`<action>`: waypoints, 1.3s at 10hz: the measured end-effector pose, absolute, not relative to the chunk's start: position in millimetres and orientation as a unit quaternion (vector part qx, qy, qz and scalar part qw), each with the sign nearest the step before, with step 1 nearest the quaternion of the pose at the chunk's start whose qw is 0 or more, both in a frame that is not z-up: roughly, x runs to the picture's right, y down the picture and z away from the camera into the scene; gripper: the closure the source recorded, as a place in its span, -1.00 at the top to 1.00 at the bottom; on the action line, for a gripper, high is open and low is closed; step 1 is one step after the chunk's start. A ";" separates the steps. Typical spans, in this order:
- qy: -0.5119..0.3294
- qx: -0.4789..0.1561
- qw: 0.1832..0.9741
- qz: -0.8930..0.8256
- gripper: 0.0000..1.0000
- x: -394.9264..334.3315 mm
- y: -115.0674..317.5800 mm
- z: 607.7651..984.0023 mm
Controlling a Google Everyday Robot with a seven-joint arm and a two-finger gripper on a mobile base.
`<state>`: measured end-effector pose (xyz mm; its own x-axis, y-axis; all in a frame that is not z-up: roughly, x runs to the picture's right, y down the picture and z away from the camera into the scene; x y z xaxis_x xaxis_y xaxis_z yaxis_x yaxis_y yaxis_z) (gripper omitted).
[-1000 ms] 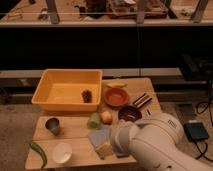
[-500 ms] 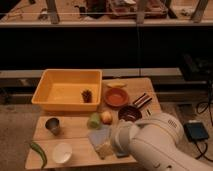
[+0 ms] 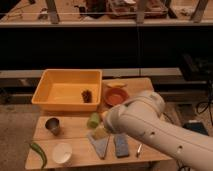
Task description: Place pepper in tray
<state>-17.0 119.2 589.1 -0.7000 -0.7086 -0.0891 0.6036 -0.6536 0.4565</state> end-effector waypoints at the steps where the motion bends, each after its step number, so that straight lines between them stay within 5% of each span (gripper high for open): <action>1: -0.205 0.135 0.350 -0.904 0.60 -35.2 113.5 595.6; 7: -0.261 0.176 0.236 -0.919 0.60 -167.0 157.5 624.8; 13: -0.300 0.212 0.208 -0.907 0.60 -229.0 188.0 637.7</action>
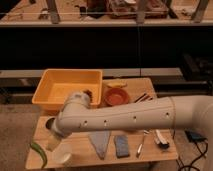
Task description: Place pepper in tray
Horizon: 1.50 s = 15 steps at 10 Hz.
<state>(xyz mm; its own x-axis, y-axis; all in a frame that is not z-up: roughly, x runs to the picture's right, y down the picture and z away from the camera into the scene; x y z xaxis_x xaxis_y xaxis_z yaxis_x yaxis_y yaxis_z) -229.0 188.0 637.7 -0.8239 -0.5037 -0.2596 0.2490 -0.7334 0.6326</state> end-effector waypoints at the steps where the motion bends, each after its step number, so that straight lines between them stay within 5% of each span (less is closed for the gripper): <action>1: -0.306 0.213 0.202 -0.906 0.60 -237.4 195.8 640.6; 15: -0.339 0.214 0.180 -0.898 0.60 -297.1 249.3 679.7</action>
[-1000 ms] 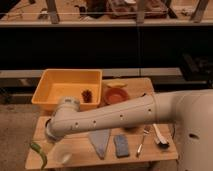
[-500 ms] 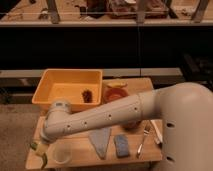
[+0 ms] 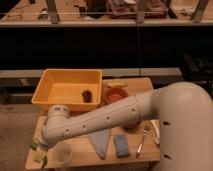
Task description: Place pepper in tray
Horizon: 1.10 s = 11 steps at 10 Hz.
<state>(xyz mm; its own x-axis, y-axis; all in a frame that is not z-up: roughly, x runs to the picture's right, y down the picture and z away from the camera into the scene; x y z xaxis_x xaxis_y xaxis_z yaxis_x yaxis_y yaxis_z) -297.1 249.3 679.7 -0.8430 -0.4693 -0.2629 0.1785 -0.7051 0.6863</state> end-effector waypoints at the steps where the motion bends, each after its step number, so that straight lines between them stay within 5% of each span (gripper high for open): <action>1: -0.344 0.213 0.180 -0.896 0.60 -299.5 253.6 683.3; 11: -0.356 0.203 0.161 -0.898 0.60 -313.3 284.7 708.2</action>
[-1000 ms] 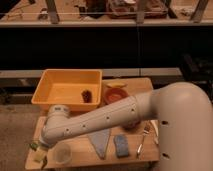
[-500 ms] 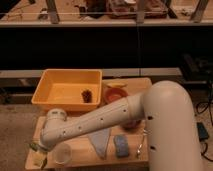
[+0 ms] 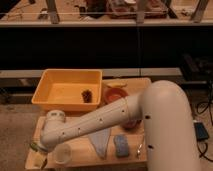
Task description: Place pepper in tray
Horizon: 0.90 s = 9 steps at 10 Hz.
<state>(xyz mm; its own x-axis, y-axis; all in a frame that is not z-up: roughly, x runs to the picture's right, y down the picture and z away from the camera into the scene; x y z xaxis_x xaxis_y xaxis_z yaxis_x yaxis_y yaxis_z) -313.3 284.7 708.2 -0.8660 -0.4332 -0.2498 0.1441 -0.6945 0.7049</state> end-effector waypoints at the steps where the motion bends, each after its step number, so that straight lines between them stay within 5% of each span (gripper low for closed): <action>1: -0.356 0.203 0.160 -0.898 0.60 -313.6 285.0 708.0; 9: -0.332 0.208 0.165 -0.905 0.60 -323.9 272.9 723.2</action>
<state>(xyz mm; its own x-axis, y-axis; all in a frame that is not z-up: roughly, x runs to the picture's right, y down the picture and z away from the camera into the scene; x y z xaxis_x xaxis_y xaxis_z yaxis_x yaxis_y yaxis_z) -323.9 272.9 723.2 -0.8594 -0.4362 -0.2668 0.1607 -0.7257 0.6690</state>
